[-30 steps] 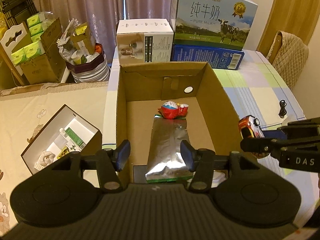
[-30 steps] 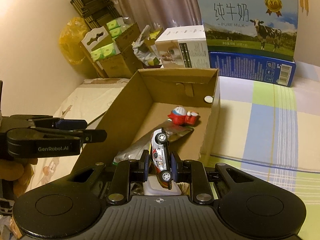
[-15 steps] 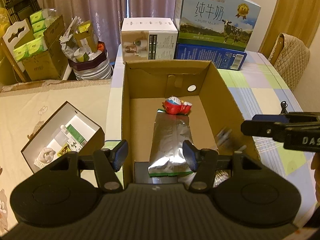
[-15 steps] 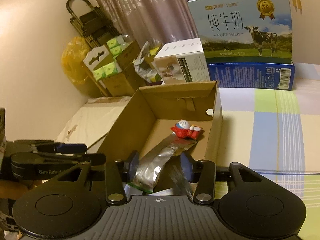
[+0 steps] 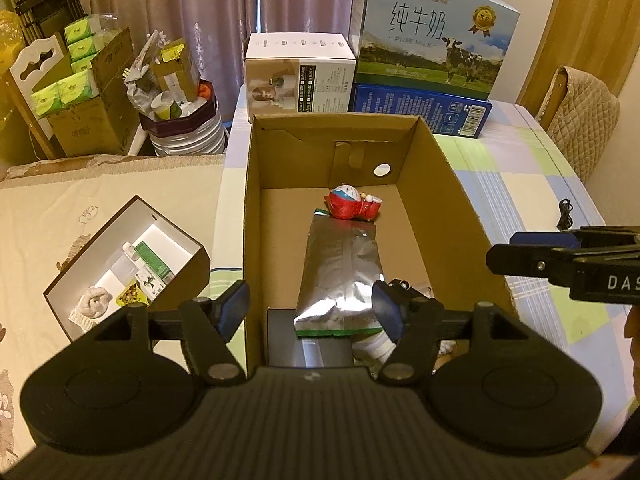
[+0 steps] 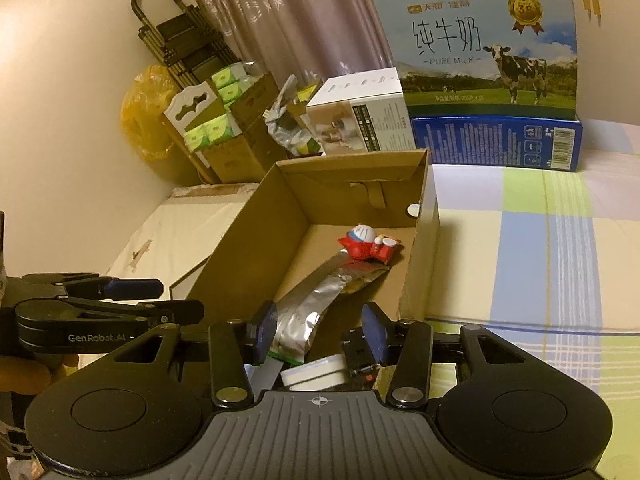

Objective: Organize objects
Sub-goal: 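Open the right tool to drop the toy car into the box, then move both tools back over the clear cup and black cable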

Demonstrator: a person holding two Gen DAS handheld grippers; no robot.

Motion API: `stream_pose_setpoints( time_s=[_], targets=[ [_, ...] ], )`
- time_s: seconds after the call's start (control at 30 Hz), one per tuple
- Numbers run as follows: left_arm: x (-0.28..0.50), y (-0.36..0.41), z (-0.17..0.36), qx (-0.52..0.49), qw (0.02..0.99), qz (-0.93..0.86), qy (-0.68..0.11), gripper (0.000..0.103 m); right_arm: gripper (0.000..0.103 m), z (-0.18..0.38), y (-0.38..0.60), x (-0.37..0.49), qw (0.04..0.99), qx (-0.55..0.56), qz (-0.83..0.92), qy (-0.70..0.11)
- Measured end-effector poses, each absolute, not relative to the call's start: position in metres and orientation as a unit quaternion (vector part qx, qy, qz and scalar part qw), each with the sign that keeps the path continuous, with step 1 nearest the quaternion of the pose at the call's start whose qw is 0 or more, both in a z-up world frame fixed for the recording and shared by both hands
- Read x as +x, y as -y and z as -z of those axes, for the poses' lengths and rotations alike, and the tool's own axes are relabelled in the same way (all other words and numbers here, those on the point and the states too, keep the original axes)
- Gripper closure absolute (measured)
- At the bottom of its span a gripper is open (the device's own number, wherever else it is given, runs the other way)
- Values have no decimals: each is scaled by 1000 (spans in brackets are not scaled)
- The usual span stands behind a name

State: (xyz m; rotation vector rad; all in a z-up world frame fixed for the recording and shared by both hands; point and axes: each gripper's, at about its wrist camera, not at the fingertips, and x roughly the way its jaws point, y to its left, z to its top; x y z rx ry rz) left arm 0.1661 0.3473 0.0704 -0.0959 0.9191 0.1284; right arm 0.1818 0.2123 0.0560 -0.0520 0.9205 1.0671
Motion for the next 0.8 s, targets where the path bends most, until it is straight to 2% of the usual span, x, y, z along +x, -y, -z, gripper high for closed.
stream_pose_setpoints(
  time_s=[0.8],
  targets=[
    [105,-280,-124,-22,917,-63,-394,12,58,-100,-142,147,782,-49,-471,-404]
  ],
)
